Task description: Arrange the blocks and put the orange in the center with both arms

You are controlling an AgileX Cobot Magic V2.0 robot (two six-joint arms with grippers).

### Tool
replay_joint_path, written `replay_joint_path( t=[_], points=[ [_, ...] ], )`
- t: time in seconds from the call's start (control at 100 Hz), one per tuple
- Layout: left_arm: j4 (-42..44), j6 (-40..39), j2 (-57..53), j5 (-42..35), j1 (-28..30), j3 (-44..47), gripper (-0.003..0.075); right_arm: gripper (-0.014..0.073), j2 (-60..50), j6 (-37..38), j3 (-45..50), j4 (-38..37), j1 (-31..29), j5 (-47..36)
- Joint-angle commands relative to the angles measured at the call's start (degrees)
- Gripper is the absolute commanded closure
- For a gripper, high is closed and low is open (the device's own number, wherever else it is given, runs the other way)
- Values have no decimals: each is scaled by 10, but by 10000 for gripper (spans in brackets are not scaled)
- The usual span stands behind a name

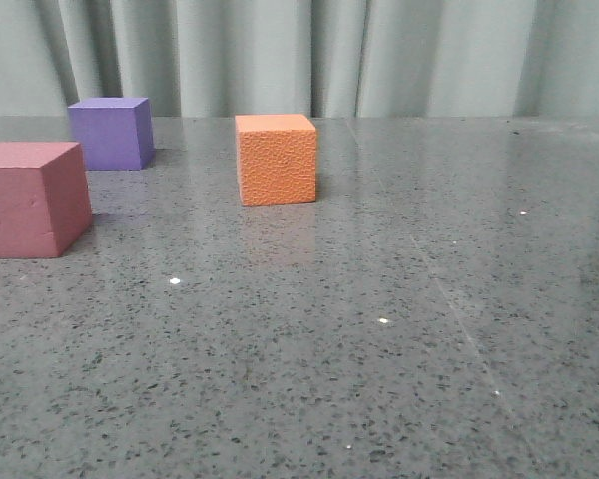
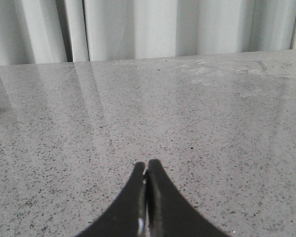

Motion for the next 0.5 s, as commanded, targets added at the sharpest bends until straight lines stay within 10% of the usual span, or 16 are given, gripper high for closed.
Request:
replay_joint_path(
  t=[0.0, 0.36, 0.49],
  points=[
    [-10, 0, 50, -2, 1, -54, 730, 661, 5, -4, -8, 2, -2, -47],
    [-22, 76, 91, 13, 1, -77, 713, 661, 5, -4, -8, 2, -2, -47],
    [-55, 129, 91, 21, 1, -77, 517, 661, 5, -4, -8, 2, -2, -47]
  ],
)
